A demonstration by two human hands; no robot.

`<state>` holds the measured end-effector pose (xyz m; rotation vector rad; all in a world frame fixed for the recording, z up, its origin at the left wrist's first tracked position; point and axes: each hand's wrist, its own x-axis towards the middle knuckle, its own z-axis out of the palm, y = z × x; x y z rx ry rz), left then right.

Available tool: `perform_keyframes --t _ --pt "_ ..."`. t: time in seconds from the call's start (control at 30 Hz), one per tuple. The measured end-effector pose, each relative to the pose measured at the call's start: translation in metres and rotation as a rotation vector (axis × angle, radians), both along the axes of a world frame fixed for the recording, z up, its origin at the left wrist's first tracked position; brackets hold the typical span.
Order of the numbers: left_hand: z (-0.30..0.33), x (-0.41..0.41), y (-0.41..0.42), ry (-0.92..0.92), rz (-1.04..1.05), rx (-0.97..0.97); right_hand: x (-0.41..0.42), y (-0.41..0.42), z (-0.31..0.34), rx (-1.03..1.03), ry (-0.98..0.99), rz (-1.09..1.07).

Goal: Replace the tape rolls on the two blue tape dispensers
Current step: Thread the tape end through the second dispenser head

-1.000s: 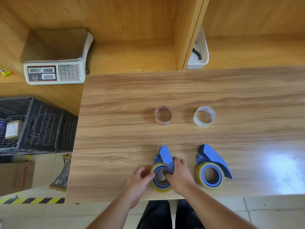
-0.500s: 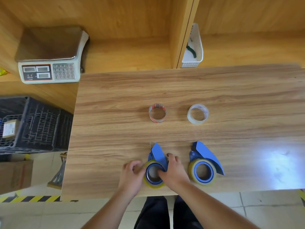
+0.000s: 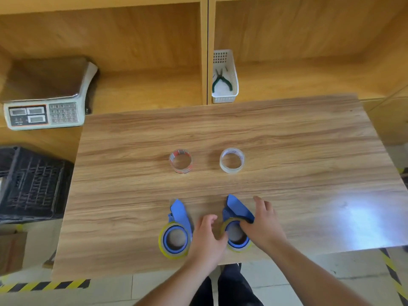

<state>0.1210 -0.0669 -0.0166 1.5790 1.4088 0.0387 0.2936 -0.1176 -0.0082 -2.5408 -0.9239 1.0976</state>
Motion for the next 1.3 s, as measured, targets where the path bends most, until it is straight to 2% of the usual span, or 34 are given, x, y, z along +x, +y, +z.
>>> perform_keyframes --t 0.1,0.23,0.5,0.7,1.0,1.3 --pt "-0.014 0.018 -0.006 0.130 0.014 -0.086 0.005 -0.006 -0.008 -0.064 0.066 0.028" --pt "-0.028 0.029 -0.012 0.205 -0.016 -0.099 0.002 -0.010 -0.019 -0.090 0.111 0.064" --pt "-0.029 0.043 -0.013 0.224 0.010 -0.114 -0.001 -0.015 -0.026 -0.078 0.125 0.101" --pt "-0.015 0.040 -0.015 0.195 0.016 -0.090 0.005 -0.014 -0.011 -0.046 0.283 -0.038" --pt "0.053 0.040 -0.004 0.060 0.060 0.003 0.024 -0.007 0.039 0.095 0.497 -0.220" --pt "0.124 0.027 0.010 -0.263 0.158 -0.020 0.025 0.004 0.109 0.361 0.573 -0.239"
